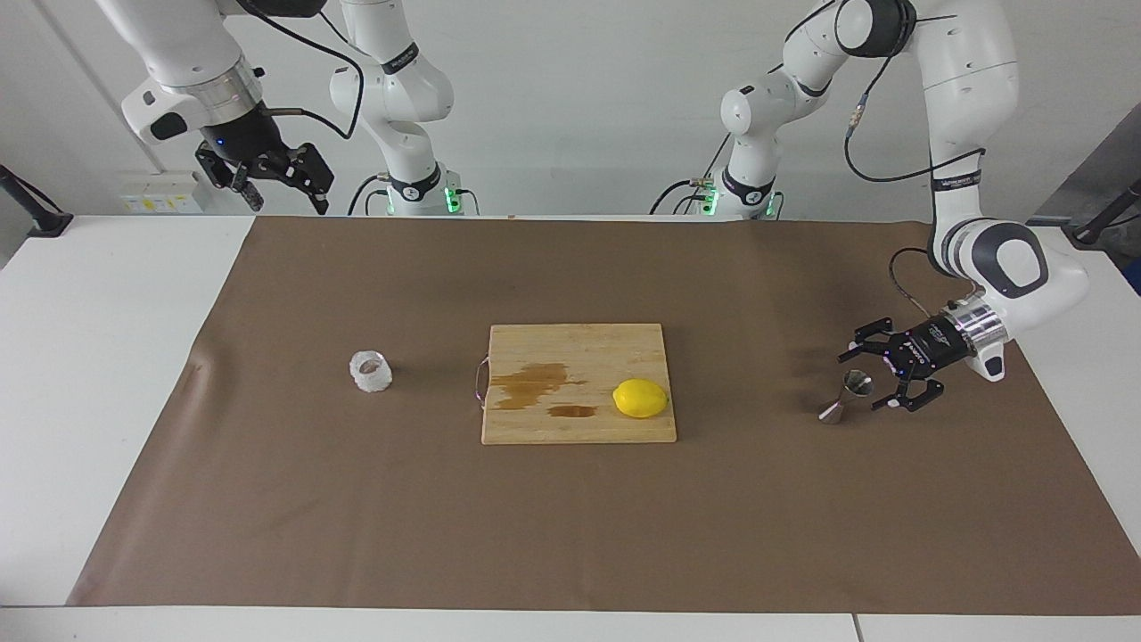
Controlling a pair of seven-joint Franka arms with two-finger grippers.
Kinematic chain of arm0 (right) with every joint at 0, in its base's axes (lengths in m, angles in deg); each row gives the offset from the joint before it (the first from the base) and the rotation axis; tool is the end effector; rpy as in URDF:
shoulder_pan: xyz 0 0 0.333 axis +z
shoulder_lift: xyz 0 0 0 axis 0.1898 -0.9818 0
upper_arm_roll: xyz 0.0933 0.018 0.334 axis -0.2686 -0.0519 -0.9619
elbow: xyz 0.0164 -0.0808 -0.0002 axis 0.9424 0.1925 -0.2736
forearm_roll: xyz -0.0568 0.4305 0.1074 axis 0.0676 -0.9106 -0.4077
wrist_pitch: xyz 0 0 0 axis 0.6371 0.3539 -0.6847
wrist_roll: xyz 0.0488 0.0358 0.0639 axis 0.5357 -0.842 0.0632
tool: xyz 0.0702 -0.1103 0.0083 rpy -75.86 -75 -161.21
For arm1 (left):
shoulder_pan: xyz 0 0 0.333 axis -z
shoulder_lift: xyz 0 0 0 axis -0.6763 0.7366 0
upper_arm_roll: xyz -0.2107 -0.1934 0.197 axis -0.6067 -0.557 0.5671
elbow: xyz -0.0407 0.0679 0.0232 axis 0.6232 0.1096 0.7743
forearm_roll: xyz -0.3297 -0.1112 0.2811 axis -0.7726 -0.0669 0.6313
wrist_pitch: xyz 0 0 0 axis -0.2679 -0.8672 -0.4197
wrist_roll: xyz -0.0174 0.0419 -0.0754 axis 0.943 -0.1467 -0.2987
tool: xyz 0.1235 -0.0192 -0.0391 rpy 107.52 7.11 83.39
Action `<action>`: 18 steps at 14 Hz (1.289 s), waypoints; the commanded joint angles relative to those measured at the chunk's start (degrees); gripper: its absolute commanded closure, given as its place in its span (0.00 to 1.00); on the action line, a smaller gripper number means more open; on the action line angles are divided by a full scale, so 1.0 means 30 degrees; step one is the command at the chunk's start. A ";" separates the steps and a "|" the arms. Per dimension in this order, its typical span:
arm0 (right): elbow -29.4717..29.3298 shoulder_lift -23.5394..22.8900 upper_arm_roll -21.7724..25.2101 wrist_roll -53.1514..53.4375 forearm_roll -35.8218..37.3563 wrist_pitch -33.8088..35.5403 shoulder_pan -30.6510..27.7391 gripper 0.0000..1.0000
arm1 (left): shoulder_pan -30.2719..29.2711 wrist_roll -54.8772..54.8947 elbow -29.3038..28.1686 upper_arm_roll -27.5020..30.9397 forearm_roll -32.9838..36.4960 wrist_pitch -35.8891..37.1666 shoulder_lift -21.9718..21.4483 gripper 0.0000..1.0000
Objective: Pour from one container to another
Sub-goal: 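Move the open left gripper toward the small steel cup, then close the left gripper around the small steel cup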
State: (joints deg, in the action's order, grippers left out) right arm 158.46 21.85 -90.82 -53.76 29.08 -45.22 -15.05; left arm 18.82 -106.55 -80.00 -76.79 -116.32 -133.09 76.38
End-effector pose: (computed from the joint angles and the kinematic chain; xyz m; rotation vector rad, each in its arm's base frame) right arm 0.5616 -0.0209 0.6536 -3.1023 0.1815 0.0871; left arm 0.6470 0.1117 0.2899 1.3904 1.6972 -0.7556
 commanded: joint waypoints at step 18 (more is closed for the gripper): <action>0.0340 0.0354 -0.0090 -0.0145 -0.0189 0.0032 -0.0242 0.00 | 0.0118 0.0497 -0.0496 -0.0018 -0.0455 0.0041 -0.0592 1.00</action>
State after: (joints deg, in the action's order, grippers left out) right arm 158.46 21.85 -90.82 -53.76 29.08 -45.22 -15.05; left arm 18.95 -105.78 -80.07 -77.20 -116.35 -133.06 76.35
